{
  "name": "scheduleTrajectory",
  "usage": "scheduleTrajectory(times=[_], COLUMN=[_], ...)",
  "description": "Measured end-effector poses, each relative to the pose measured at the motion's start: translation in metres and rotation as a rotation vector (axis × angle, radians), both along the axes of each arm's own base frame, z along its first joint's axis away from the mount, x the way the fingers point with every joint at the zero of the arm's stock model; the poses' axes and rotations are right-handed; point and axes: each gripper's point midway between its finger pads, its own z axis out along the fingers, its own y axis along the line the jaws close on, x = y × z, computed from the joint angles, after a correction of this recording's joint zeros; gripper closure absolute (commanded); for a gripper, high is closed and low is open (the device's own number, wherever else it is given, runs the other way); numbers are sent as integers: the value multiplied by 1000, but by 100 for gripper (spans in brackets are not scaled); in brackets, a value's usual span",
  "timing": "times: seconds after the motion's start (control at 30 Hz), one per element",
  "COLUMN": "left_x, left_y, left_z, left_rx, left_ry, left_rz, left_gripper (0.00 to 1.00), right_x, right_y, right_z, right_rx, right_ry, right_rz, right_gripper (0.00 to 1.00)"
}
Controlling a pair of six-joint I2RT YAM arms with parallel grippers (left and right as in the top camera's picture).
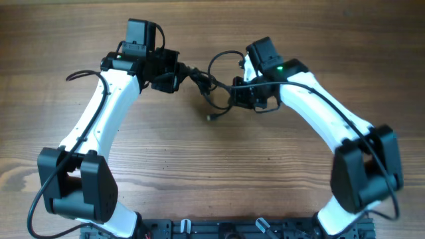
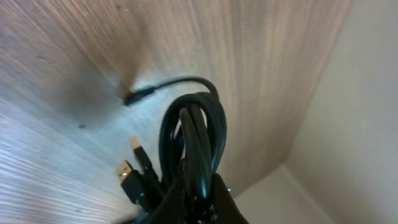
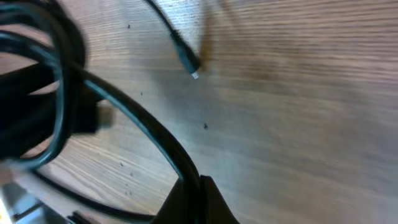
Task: Untangle cables
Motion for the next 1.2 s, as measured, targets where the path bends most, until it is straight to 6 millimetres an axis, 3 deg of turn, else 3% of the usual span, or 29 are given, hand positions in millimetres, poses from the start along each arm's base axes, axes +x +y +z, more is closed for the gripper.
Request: scheduleTrajectory(times=[0.27, 0.6, 0.63, 0.73, 0.8, 0.9, 1.07, 1.2], left_x=[-14, -29, -30, -19, -12, -14, -16, -16], left_y=[-8, -27, -26, 7, 31, 47, 47, 47], left_z=[-4, -1, -2, -12, -16, -21, -23, -23], left_rx=[52, 54, 69, 215, 288, 354, 387, 407], left_ry=[-44, -124, -129, -140, -141, -123, -134, -155], left_rz=[-187, -413, -429, -394, -367, -369, -420, -466], left_gripper=[96, 96, 96, 96, 96, 96, 96, 96], right_x=[-20, -33, -33, -32, -29, -27, -26, -26], right_y=[-29, -79, -87, -135, -155, -165, -171, -163], right_z=[56, 85, 87, 94, 97, 98, 98, 100], right_rx=[-46, -20, -25, -90, -116, -132, -136, -108], right_ry=[-96, -90, -96, -112, -132, -140, -151, -177], right_rz=[-12, -69, -86, -206, -260, -283, -272, -199], right_gripper=[96, 96, 96, 96, 96, 96, 96, 96])
